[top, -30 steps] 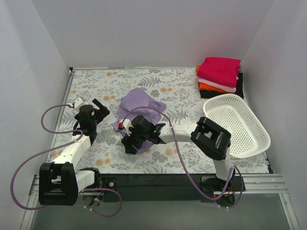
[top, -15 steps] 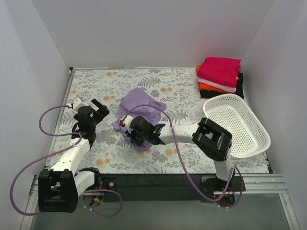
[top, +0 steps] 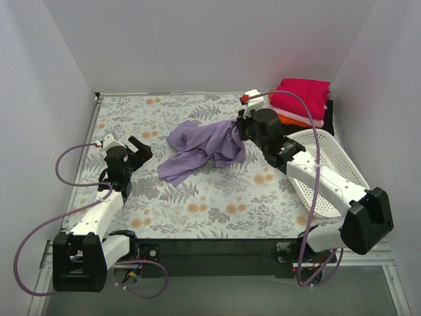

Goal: Fold and stack the t-shirts
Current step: Flatten the tshirt out

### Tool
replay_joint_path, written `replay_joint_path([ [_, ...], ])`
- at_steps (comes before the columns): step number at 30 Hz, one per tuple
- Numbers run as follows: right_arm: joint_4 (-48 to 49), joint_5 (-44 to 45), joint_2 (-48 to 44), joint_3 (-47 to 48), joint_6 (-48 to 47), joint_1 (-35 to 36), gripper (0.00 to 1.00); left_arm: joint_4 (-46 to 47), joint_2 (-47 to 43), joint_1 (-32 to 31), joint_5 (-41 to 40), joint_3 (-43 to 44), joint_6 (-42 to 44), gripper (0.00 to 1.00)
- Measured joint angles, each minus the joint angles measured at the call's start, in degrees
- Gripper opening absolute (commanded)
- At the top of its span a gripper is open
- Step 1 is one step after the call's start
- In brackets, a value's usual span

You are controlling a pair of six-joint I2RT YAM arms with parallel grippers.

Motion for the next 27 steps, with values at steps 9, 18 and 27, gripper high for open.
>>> replay_joint_path([
  [9,-3.39,1.57,11.82,-0.26,-0.07,-7.28,0.61,2.51,3.85,-0.85,6.88,0.04,1.73,0.81],
  [18,-0.66,-6.27,-0.11,-5.14,0.42,-5.79,0.65,1.51,17.81,-3.32,9.97,3.23,3.04,0.72],
  [27,0.31,-7.28,-2.60,-8.74,0.90,-5.86,0.65,-0.48,25.24,-8.68,5.57,7.50,4.35,0.63],
])
